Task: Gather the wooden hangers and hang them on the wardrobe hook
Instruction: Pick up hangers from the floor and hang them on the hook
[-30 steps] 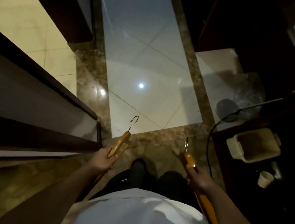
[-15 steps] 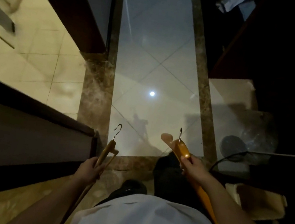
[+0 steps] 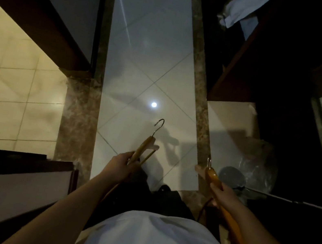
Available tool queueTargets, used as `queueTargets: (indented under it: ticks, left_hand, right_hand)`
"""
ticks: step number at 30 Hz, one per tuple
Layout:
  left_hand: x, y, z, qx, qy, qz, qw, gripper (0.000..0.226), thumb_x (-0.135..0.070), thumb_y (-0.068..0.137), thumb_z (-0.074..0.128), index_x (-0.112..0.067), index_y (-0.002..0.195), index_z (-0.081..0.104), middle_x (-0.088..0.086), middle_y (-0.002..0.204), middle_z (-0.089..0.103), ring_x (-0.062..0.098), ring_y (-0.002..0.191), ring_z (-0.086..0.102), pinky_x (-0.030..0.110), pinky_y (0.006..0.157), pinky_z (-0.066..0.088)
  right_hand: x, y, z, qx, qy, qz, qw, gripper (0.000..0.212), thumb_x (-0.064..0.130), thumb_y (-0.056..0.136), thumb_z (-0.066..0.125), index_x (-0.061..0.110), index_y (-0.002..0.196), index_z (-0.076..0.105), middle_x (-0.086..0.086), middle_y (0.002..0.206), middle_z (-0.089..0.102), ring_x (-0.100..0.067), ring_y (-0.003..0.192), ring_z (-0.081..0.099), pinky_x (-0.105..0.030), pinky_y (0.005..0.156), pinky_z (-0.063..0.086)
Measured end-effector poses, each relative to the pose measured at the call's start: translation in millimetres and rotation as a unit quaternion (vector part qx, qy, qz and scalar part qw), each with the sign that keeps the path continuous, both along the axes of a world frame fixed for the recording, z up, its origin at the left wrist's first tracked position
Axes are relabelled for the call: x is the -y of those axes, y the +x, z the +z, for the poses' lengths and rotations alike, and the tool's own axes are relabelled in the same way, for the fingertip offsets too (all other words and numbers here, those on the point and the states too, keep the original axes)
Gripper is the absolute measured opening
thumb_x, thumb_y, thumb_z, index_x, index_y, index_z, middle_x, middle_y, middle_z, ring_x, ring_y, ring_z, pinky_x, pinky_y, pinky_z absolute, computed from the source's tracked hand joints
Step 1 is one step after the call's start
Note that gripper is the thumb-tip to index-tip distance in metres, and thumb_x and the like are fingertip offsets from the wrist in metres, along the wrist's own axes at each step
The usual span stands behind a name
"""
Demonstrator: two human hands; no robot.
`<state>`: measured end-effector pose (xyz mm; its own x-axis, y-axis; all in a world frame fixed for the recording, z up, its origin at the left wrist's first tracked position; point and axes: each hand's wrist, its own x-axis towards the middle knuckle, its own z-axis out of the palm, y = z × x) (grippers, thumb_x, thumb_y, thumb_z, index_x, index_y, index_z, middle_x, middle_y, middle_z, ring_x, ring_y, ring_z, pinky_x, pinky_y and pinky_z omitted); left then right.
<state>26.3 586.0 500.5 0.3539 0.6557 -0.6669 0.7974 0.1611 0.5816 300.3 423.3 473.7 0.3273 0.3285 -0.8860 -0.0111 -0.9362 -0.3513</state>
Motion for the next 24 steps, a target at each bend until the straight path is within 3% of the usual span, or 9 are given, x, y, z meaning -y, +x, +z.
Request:
queueTargets:
  ticks: [2, 5, 11, 16, 24]
  left_hand:
    - [-24.0, 14.2, 0.3, -0.003, 0.009, -0.019, 1.0, 0.007, -0.023, 0.094, 0.051, -0.024, 0.087, 0.054, -0.008, 0.071, 0.056, 0.004, 0.062, 0.056, 0.016, 0.056, 0.041]
    - [-68.9, 16.7, -3.5, -0.014, -0.003, -0.022, 1.0, 0.009, -0.025, 0.094, 0.05, -0.026, 0.085, 0.052, -0.008, 0.07, 0.056, 0.01, 0.065, 0.057, 0.022, 0.061, 0.044]
    - [-174.0, -21.3, -10.2, -0.045, -0.032, 0.06, 0.997, 0.01, -0.021, 0.094, 0.05, -0.012, 0.097, 0.055, 0.003, 0.065, 0.057, 0.01, 0.05, 0.052, 0.016, 0.042, 0.039]
    - [-261.0, -65.5, -7.2, -0.083, -0.033, 0.122, 0.989, 0.02, -0.022, 0.094, 0.051, -0.007, 0.106, 0.058, 0.006, 0.075, 0.06, 0.017, 0.063, 0.059, 0.023, 0.052, 0.047]
    - [-376.3, -79.2, 6.4, -0.121, -0.001, 0.139, 0.983, 0.026, -0.021, 0.095, 0.049, -0.003, 0.113, 0.056, 0.008, 0.069, 0.059, 0.017, 0.054, 0.054, 0.023, 0.048, 0.04]
  right_hand:
    - [-21.0, 12.3, 0.8, 0.004, -0.008, -0.003, 1.0, 0.034, 0.026, 0.099, 0.041, 0.007, 0.125, 0.049, -0.017, 0.101, 0.062, -0.026, 0.082, 0.059, -0.027, 0.061, 0.045]
    - [-63.7, 23.5, -3.2, 0.005, -0.006, -0.02, 1.0, 0.035, 0.025, 0.099, 0.04, 0.002, 0.124, 0.049, -0.009, 0.082, 0.055, -0.019, 0.07, 0.053, -0.026, 0.058, 0.043]
    - [-182.8, 17.1, -7.6, 0.01, 0.007, 0.014, 1.0, 0.036, 0.03, 0.097, 0.043, 0.004, 0.122, 0.052, -0.015, 0.093, 0.059, -0.024, 0.078, 0.058, -0.031, 0.068, 0.048]
    - [-306.9, 1.4, 17.2, -0.018, 0.04, 0.056, 0.997, 0.034, 0.028, 0.099, 0.04, 0.006, 0.124, 0.047, -0.007, 0.083, 0.054, -0.016, 0.071, 0.054, -0.023, 0.06, 0.042]
    - [-458.6, 5.9, 34.6, -0.011, 0.129, 0.12, 0.984, 0.037, 0.033, 0.098, 0.04, 0.012, 0.128, 0.046, 0.001, 0.089, 0.059, -0.013, 0.078, 0.06, -0.023, 0.061, 0.042]
